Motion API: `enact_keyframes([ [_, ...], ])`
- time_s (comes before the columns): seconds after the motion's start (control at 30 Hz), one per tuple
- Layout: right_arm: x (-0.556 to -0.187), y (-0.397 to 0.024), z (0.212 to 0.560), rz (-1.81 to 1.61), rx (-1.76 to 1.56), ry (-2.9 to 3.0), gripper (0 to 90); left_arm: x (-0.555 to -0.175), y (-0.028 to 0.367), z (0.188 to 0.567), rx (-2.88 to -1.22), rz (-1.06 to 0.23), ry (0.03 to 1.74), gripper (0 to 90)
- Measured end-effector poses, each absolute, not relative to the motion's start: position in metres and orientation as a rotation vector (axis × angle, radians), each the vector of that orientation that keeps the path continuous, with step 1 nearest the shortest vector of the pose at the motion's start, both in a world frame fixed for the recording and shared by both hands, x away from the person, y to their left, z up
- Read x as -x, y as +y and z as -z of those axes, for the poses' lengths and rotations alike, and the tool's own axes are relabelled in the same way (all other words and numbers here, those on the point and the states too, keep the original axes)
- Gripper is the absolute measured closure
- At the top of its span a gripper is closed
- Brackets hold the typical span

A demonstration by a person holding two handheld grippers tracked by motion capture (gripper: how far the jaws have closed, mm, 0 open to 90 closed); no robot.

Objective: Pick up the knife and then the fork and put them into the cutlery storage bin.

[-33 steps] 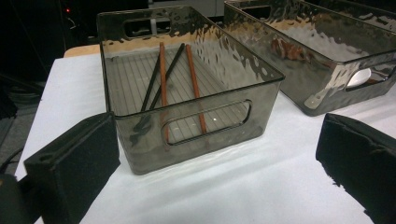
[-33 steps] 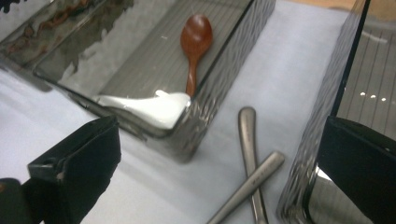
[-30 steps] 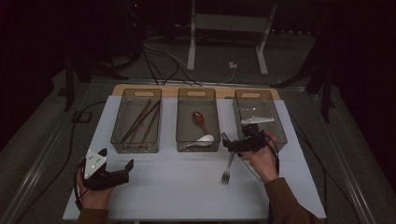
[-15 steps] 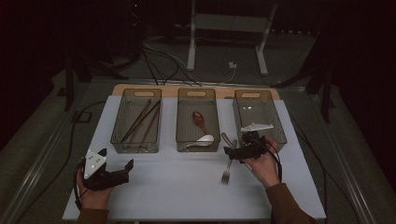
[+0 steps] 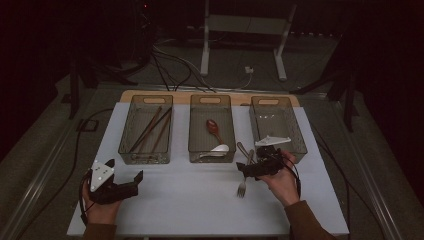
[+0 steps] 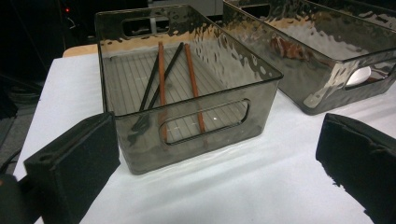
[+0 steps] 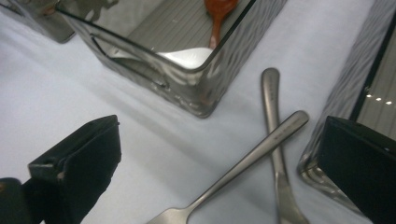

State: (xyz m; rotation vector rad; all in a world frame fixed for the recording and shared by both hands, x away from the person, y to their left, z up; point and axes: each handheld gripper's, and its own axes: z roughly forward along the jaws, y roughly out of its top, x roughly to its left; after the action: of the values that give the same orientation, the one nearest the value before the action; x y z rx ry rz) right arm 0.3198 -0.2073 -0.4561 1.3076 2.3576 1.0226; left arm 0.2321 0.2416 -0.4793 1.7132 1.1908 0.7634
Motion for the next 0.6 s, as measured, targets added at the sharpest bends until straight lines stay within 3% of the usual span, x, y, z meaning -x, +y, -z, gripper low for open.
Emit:
enact_keyframes([
  [0.6, -0.317, -0.202, 0.486, -0.925, -1.365, 2.404, 1.5, -0.232, 0.241, 0.479, -1.715, -0.764, 1.190, 0.7],
])
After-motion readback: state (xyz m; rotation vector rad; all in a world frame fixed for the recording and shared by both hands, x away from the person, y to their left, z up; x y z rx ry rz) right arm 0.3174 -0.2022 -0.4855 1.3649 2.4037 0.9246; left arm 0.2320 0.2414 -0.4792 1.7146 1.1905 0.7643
